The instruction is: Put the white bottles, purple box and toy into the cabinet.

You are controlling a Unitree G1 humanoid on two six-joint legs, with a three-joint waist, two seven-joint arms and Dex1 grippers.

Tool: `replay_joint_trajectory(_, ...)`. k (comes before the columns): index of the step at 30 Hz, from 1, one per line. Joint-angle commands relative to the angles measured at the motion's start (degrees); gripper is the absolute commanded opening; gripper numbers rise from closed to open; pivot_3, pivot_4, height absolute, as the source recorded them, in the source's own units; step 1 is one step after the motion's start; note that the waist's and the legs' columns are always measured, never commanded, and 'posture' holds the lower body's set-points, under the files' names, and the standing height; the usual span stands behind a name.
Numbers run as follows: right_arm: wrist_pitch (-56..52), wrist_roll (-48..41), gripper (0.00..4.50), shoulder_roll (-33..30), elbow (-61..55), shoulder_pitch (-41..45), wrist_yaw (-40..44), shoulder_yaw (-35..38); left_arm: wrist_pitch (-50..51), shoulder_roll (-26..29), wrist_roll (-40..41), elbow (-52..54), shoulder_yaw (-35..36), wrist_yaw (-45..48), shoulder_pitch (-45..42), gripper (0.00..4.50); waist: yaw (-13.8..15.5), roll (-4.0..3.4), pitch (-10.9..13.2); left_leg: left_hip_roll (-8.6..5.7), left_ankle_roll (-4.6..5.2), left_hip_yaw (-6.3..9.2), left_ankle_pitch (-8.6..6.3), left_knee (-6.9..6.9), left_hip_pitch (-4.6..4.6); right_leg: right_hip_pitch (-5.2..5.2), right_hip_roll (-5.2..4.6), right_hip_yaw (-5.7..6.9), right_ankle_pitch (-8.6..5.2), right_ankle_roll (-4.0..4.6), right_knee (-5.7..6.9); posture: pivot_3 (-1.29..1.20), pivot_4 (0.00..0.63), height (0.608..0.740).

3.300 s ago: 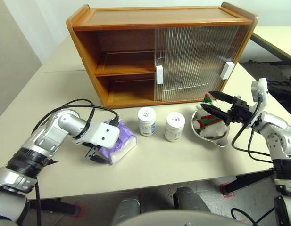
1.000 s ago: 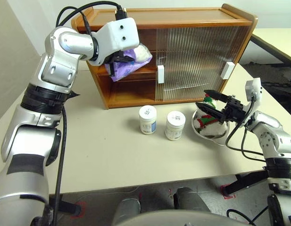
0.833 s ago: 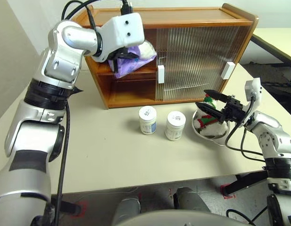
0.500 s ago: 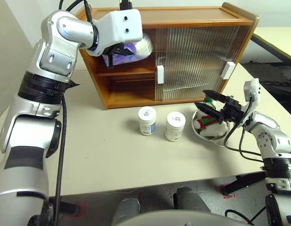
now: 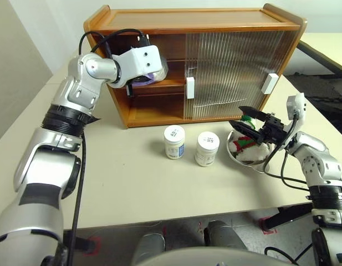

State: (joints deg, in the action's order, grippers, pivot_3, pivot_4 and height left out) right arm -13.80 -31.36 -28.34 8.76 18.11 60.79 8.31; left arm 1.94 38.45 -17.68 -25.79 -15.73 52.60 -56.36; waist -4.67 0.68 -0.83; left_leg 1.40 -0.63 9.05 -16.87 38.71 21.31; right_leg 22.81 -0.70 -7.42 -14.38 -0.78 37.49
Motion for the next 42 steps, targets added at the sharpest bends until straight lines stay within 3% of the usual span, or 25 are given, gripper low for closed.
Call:
replay_joint_trajectory(1,-0.6,0.14,4.5,-0.54,-1.59,-0.38,-0.35,0.01,0.24,-2.07,-0.08,-3.7,0.84,-4.63,2.41,0.27,-0.05,0.0,0.0,0.0,0.01,0.0,0.0,0.0,-0.02,-0.03,0.0,0.0,0.03,-0.05,-0.04,-0.19,0.0,0.74)
replay_joint_trajectory(13,-1.42,-0.04,4.5,-0.63,-2.33,-0.38,-0.66,0.01,-4.32,-4.66,-1.34,-8.81,-0.32,-8.41,0.76,0.27,-0.07,0.0,0.0,0.0,0.01,0.0,-0.01,0.0,-0.37,-0.27,0.0,-0.01,0.06,-0.14,-0.09,-0.19,0.0,0.74)
replay_joint_trajectory(18,-1.5,-0.07,4.5,-0.35,-2.86,-0.8,-1.03,-0.07,-4.87,-7.47,0.17,-9.33,0.84,-9.68,-1.26,1.99,-0.01,0.02,0.01,0.0,0.02,0.0,-0.01,0.01,-0.36,-0.23,0.0,-0.01,0.07,-0.13,-0.22,-0.2,0.0,0.74)
replay_joint_trajectory(25,-1.44,-0.09,4.5,-0.31,-2.96,-1.26,-1.15,-0.13,-6.53,-7.31,0.23,-8.44,1.6,-11.54,-2.21,4.44,-0.15,0.02,0.01,-0.01,0.09,0.0,-0.11,-0.01,-0.29,-0.22,0.0,-0.03,0.03,-0.22,-0.32,-0.2,0.0,0.74)
replay_joint_trajectory(42,-0.43,0.77,4.5,-0.42,-0.39,-0.21,0.34,-0.63,6.69,-1.03,3.72,17.25,5.4,-5.72,4.16,4.48,-0.05,0.03,0.02,-0.03,0.08,0.0,-0.12,-0.02,-0.04,-0.22,0.0,-0.01,0.04,-0.22,-0.32,-0.17,0.0,0.74)
